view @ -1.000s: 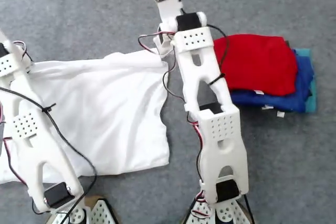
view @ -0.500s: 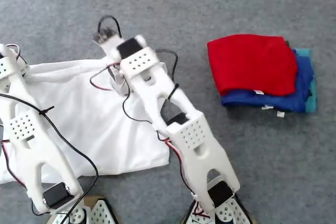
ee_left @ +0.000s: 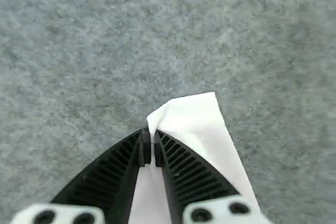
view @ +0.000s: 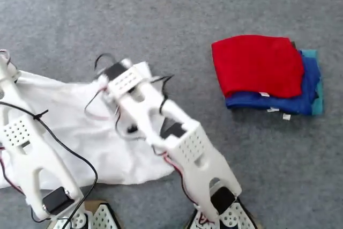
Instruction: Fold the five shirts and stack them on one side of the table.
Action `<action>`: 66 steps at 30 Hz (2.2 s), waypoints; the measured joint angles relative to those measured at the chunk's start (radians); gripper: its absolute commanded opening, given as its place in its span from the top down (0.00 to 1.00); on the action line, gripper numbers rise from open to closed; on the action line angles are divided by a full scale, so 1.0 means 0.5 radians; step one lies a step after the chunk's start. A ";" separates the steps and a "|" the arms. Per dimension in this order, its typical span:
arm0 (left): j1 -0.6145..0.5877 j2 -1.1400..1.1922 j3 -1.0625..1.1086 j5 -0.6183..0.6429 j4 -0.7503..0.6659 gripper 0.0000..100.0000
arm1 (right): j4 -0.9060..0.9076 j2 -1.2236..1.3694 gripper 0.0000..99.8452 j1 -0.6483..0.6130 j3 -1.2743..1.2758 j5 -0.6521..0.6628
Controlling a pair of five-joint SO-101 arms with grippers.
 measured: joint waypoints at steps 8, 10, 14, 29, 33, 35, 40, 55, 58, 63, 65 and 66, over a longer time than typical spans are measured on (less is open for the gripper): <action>-0.012 0.000 0.000 0.000 0.000 0.97 | -0.110 -0.470 0.98 -0.126 0.681 0.003; -0.015 0.000 0.000 0.000 0.000 0.97 | -0.107 -0.565 0.98 -0.061 0.666 0.003; -0.015 0.000 0.000 0.000 0.000 0.97 | -0.071 -0.687 0.96 0.117 0.430 0.006; -0.015 0.000 0.000 0.000 0.000 0.97 | -0.288 0.212 0.76 0.396 -1.142 -0.098; -0.015 0.000 0.000 0.000 0.000 0.97 | -0.301 0.657 0.76 0.448 -1.565 -0.123; -0.015 0.000 0.000 0.000 0.000 0.97 | -0.301 0.838 0.76 0.473 -1.752 -0.123; -0.015 0.000 0.000 0.000 0.000 0.97 | -0.298 1.102 0.76 0.503 -2.053 -0.147; -0.015 0.000 0.000 0.000 0.000 0.97 | -0.359 1.148 0.76 0.506 -2.234 -0.163; -0.015 0.000 0.000 0.000 0.000 0.97 | -0.365 1.148 0.76 0.506 -2.234 -0.163; -0.015 0.000 0.000 0.000 0.000 0.97 | -0.377 1.163 0.76 0.506 -2.203 -0.163; -0.015 0.000 0.000 0.000 0.000 0.97 | -0.408 1.166 0.76 0.506 -2.136 -0.163; -0.015 0.000 0.000 0.000 0.000 0.97 | -0.423 1.163 0.76 0.506 -2.108 -0.163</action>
